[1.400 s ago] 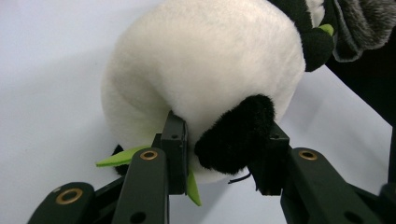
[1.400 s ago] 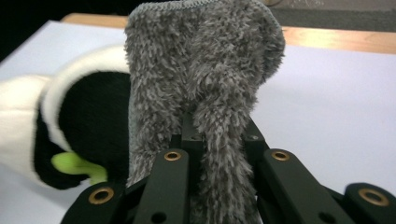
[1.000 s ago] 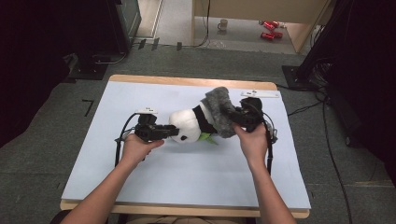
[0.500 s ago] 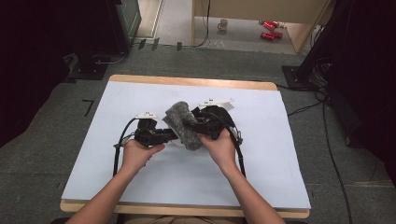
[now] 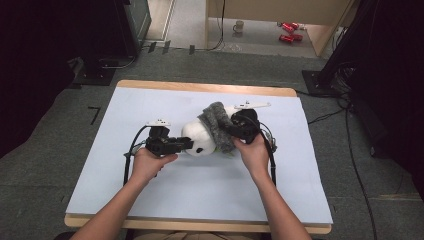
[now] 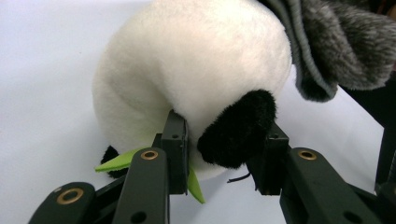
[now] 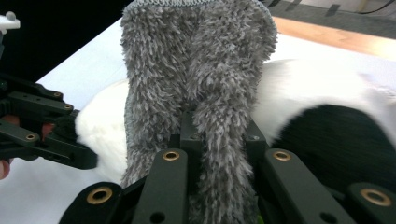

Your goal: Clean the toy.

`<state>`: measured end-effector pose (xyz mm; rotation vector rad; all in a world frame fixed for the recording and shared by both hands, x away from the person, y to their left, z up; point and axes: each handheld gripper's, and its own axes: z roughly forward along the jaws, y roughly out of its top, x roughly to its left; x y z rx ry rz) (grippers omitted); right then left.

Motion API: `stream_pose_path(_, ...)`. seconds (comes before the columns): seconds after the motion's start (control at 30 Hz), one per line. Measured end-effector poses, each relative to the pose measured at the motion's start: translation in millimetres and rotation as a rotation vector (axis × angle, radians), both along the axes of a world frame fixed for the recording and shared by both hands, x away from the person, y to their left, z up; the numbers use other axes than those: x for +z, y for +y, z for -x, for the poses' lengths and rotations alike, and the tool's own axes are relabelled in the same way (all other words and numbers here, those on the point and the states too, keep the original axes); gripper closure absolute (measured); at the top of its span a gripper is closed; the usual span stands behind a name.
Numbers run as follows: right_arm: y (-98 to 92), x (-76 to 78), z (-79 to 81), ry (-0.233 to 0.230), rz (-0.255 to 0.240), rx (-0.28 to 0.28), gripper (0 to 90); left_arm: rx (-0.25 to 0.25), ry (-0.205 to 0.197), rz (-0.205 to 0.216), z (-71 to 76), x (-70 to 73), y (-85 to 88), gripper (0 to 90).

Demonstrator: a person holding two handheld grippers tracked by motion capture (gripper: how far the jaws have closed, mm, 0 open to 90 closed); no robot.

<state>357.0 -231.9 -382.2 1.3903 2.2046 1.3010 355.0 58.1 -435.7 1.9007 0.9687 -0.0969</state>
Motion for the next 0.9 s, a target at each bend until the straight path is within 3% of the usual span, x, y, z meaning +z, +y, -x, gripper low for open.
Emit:
stream_pose_path(0.27, -37.2, 2.0, -0.6, -0.022, -0.011, -0.123, 77.2, 0.0, 0.013, 0.019, -7.4, -2.1, 4.4, 64.2)
stream_pose_path(0.37, -48.8, -7.0, -0.6, -0.008, -0.067, -0.121, 76.9, -0.007, 0.011, 0.017, -9.3, -2.3, 3.9, 64.2)
stream_pose_path(0.5, -55.7, -10.0, 0.5, -0.004, -0.038, -0.156, 76.9, -0.005, 0.015, 0.019, -12.0, -1.5, 3.3, 64.2)
stream_pose_path(0.73, -71.6, -14.9, 3.2, 0.024, -0.028, -0.205, 77.0, 0.003, 0.007, 0.028, -16.3, -1.1, 1.7, 64.2)
stream_pose_path(0.8, -76.1, -13.0, 5.3, 0.033, -0.039, -0.218, 77.4, 0.01, 0.009, 0.032, -18.1, -1.0, 2.3, 64.2)
stream_pose_path(0.9, -79.2, -3.8, 9.5, 0.023, 0.0, -0.246, 78.2, 0.021, 0.021, 0.038, -21.0, -0.9, 4.5, 64.5)
